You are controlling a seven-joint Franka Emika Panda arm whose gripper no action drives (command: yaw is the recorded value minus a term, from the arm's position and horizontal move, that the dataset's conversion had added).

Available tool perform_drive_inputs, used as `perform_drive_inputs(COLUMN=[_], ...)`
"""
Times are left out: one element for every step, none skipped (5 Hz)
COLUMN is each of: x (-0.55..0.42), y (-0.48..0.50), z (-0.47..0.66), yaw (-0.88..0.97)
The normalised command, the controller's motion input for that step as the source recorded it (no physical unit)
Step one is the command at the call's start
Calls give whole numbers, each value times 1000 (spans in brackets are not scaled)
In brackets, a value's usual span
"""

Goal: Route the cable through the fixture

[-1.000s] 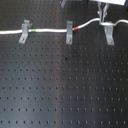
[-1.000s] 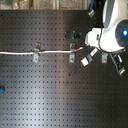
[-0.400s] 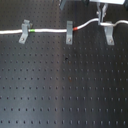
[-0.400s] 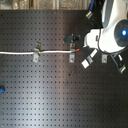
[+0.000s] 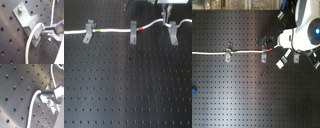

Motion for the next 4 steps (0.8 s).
perform_drive_inputs(x=[-6, 82, 112, 123], y=[158, 112, 87, 96], z=[129, -37, -52, -2], yaw=[-503, -617, -680, -637])
